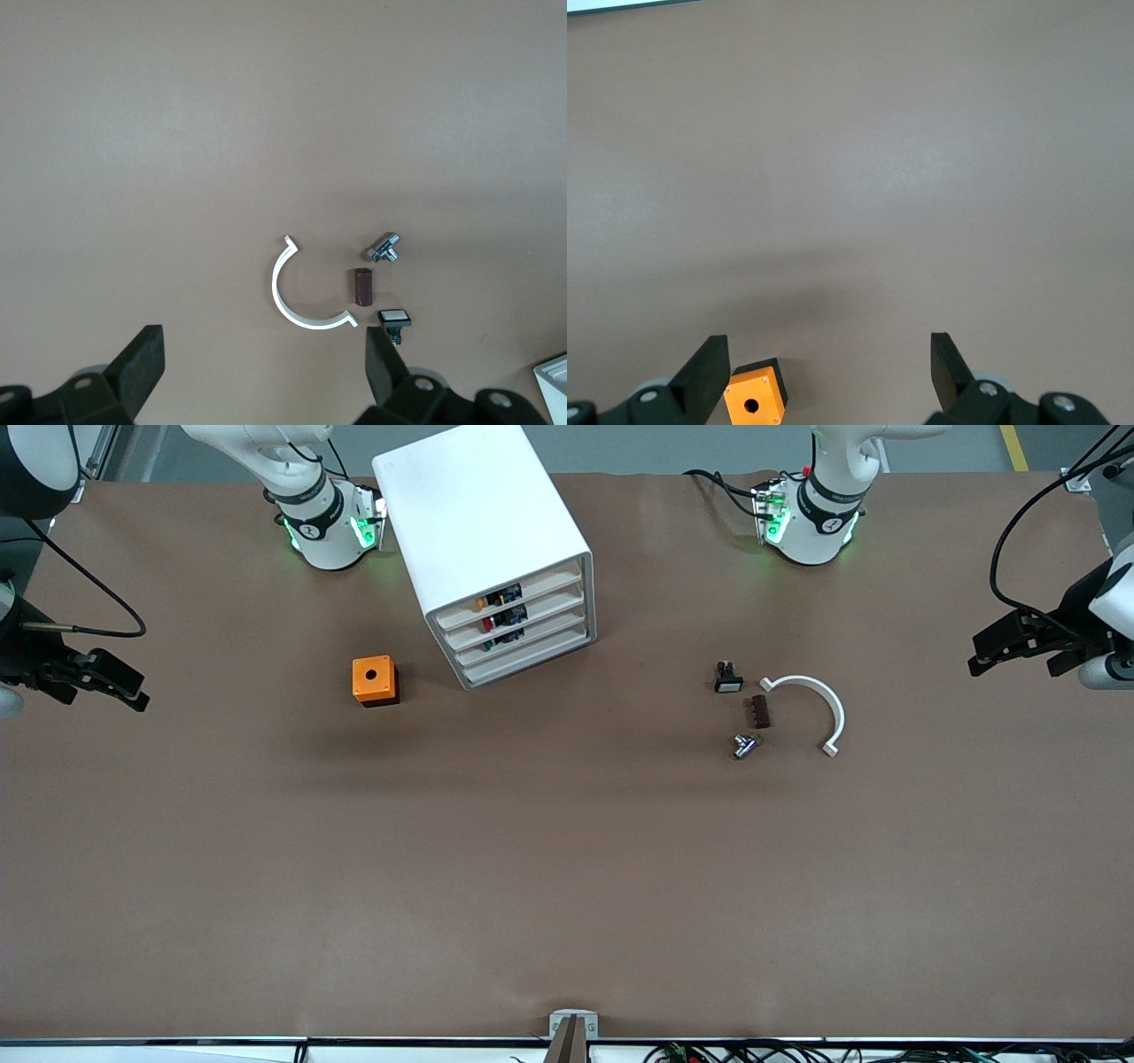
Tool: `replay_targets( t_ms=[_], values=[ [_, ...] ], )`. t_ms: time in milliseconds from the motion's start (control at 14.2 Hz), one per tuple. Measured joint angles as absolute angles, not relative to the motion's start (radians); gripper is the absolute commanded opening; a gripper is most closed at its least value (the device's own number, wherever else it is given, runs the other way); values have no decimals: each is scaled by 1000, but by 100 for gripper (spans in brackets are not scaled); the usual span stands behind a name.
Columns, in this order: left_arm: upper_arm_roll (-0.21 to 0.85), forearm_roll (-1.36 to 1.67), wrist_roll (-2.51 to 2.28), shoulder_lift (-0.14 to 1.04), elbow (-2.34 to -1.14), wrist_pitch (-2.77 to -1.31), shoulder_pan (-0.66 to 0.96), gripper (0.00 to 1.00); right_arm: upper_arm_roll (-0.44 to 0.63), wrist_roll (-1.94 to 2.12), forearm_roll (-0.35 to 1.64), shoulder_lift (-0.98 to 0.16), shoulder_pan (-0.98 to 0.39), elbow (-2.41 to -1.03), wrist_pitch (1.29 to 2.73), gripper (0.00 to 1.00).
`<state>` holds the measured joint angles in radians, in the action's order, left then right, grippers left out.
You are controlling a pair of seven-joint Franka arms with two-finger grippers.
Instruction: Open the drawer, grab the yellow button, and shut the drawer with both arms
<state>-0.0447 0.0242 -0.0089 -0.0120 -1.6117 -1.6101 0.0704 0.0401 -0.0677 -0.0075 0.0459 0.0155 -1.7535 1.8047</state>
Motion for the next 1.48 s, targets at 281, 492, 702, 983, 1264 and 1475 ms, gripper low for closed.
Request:
replay_targets(
  t_ms=[281,492,702,983,1264,1475],
  values=[
    [-45,24,-9,-12,-1612,-1610,72,100,41,-68,-8,46,16,-1753,1800,100],
    [-45,24,-12,-6,-1612,-1585,71,100,41,-67,-8,46,16,-1753,1800,100],
    [-45,24,-17,28,-1614,-1553,69,100,43,-67,-8,46,20,-1753,1799,100],
    [-43,24,-18,118,-1624,-1550,84,100,43,-67,-8,46,24,-1753,1797,100],
    [-27,24,-75,189,-1635,-1549,133,100,43,-67,-8,46,24,-1753,1797,100],
    [-10,25,-189,221,-1637,-1526,194,100,43,-67,-8,46,24,-1754,1797,100]
  ],
)
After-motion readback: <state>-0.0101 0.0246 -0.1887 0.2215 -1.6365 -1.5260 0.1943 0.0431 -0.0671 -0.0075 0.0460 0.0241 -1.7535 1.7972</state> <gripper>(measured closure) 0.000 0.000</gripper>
